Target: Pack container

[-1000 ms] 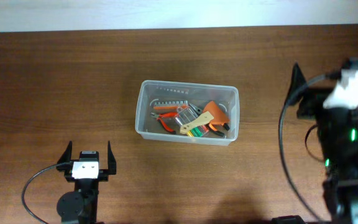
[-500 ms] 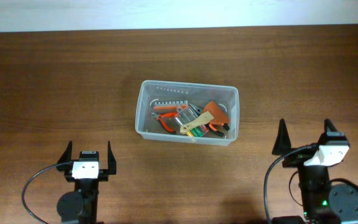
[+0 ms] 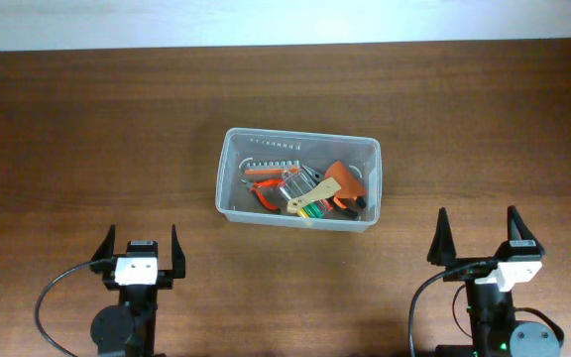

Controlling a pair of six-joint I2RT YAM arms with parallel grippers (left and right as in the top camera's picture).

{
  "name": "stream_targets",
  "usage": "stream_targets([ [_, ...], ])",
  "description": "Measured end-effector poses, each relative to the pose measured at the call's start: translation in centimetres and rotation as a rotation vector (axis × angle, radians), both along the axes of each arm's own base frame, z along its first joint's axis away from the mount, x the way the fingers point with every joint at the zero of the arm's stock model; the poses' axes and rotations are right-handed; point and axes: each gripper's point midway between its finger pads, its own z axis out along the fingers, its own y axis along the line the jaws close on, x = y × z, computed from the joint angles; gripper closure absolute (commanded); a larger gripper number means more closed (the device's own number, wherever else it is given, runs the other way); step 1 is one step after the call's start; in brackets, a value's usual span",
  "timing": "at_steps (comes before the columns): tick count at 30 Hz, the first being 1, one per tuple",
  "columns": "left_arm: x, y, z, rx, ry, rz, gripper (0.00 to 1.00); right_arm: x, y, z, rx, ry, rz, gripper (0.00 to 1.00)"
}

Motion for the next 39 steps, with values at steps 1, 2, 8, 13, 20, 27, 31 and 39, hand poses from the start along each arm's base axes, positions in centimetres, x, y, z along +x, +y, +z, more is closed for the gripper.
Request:
stream_targets([
  [1,0.0,0.0,0.0,0.000,0.000,0.000,0.01,0.0,0.0,-0.1,0.000,0.001,0.002,0.01],
  [2,0.0,0.0,0.0,0.000,0.000,0.000,0.01,0.1,0.1,-0.3,-0.001,0.005,0.004,0.01],
  [8,0.0,0.0,0.0,0.000,0.000,0.000,0.01,0.1,0.7,-0.4,-0.001,0.008,0.032,0.01],
  [13,0.0,0.0,0.0,0.000,0.000,0.000,0.01,0.6,1.1,-2.0,0.000,0.040,0.049,0.01],
  [20,0.0,0.0,0.0,0.000,0.000,0.000,0.01,1.7,1.1,-6.0,0.002,0.116,0.051,0.01],
  [27,0.0,0.0,0.0,0.000,0.000,0.000,0.01,2.2,1.1,-8.2,0.003,0.156,0.050,0.01],
  [31,0.0,0.0,0.0,0.000,0.000,0.000,0.01,2.4,1.1,-9.8,0.004,0.189,0.050,0.01],
  [39,0.0,0.0,0.0,0.000,0.000,0.000,0.01,2.6,1.1,-11.8,0.005,0.230,0.050,0.01],
])
